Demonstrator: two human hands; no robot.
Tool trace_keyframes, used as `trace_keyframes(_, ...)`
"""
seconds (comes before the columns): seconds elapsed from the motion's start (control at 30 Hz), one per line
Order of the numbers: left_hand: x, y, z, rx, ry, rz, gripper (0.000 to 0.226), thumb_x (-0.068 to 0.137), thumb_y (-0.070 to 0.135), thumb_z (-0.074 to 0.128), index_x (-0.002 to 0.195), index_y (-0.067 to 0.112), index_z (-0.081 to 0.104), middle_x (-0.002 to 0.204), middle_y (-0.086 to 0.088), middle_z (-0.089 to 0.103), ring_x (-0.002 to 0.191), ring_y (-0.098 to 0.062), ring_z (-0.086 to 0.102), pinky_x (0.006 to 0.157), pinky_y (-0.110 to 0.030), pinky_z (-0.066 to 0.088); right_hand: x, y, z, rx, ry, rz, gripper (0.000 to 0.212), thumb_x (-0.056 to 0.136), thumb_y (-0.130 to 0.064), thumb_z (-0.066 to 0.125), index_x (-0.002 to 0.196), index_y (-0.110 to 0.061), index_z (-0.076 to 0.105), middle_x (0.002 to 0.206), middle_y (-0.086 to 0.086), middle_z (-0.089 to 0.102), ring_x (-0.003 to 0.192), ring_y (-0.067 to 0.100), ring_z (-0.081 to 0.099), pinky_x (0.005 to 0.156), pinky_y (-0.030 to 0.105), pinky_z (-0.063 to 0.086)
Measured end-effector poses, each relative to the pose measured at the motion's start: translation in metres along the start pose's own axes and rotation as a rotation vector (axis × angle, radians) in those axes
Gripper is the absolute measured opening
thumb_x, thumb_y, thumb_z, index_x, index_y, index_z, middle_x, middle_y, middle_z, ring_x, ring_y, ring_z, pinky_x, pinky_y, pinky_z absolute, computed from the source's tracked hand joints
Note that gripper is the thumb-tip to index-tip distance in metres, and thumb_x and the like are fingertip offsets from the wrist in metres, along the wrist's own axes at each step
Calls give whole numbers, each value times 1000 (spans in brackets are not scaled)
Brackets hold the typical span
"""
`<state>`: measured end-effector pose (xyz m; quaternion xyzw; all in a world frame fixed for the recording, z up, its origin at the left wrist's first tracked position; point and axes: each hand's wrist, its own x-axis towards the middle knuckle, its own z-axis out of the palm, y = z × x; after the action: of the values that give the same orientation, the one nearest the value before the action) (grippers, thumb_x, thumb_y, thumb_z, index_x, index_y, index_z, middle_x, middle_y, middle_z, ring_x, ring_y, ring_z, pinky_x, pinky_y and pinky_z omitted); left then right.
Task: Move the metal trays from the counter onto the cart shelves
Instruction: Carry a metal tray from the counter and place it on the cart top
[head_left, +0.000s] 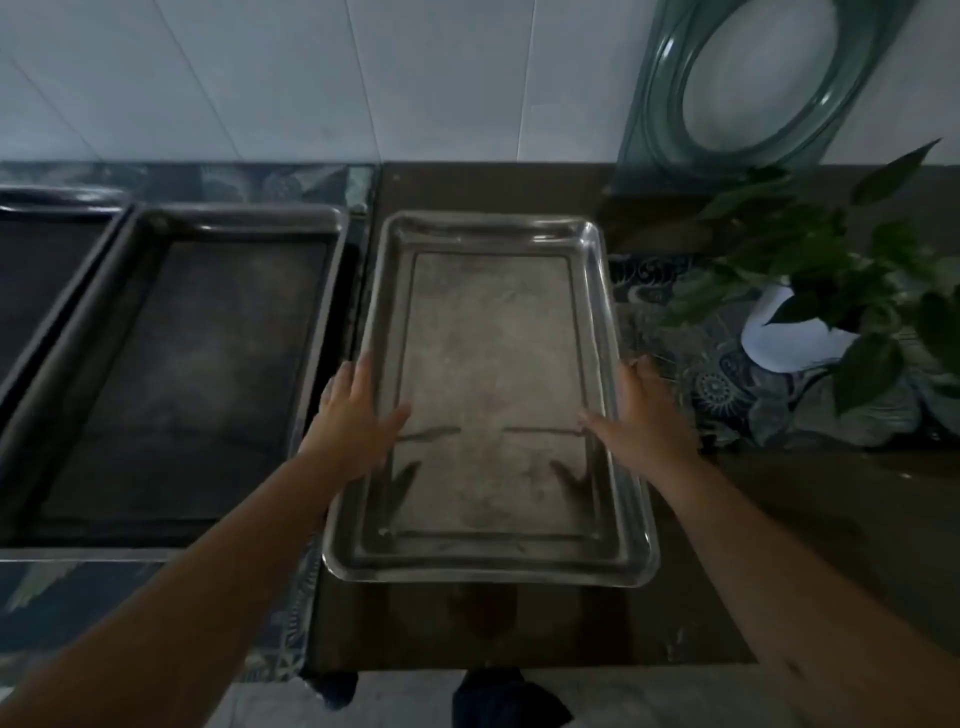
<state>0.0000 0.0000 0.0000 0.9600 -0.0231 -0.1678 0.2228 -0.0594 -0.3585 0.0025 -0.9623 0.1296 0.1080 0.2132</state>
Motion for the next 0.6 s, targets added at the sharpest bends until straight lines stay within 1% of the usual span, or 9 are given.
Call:
trace_keyframes(0.07,14,-4,13,-172,-31,-154,92,95,53,55,159,14,1,166,-16,12,150,-38,16,117,-50,26,13,9,10,204,20,115,84,90,-55,55,154,-16,16,163,9,13,147,29,18,115,46,24)
trace_keyframes(0.13,24,-11,27,-294,-28,-289,85,95,49,58,158,11,14,157,-20,30,138,-40,39,103,-43,43,23,17,23,333,-1,182,76,92,-50,56,152,-14,24,159,12,26,142,31,29,113,45,28)
trace_keyframes(0.17,28,-16,34,-313,9,-329,80,95,48,59,156,10,23,151,-20,40,130,-40,47,97,-42,46,28,21,30,374,-5,198,73,93,-49,55,151,-16,26,157,11,31,140,31,33,110,45,31)
trace_keyframes(0.23,28,-21,41,-298,105,-362,69,94,48,59,146,7,41,137,-19,55,117,-39,57,90,-42,48,29,26,36,415,14,212,68,94,-49,53,150,-20,29,153,10,38,136,32,40,105,44,35)
trace_keyframes(0.33,31,-27,44,-330,155,-441,52,93,55,53,118,9,58,101,-12,66,83,-28,62,63,-34,44,37,33,39,459,74,220,56,95,-43,52,145,-21,37,142,11,51,125,33,51,97,44,42)
trace_keyframes(0.4,34,-30,45,-482,112,-530,52,92,63,47,99,13,61,91,-11,65,81,-29,62,68,-36,49,42,34,42,532,108,239,46,97,-38,50,139,-19,42,131,11,57,112,32,57,91,43,46)
trace_keyframes(0.47,35,-34,44,-661,51,-642,61,89,72,45,93,15,67,88,-10,69,83,-31,66,79,-40,54,45,38,44,602,183,272,35,100,-32,47,130,-14,49,115,11,61,97,30,59,79,39,47)
trace_keyframes(0.53,32,-35,49,-735,43,-696,67,87,74,46,88,12,71,81,-9,70,78,-29,67,73,-37,55,49,47,45,636,219,323,28,101,-29,46,116,-8,57,93,6,61,86,29,58,66,34,42)
trace_keyframes(0.6,27,-33,53,-730,58,-696,66,86,74,48,83,13,73,78,-10,72,75,-29,68,71,-37,53,52,53,44,668,167,370,31,101,-31,44,105,-5,62,75,4,56,72,26,54,60,31,37)
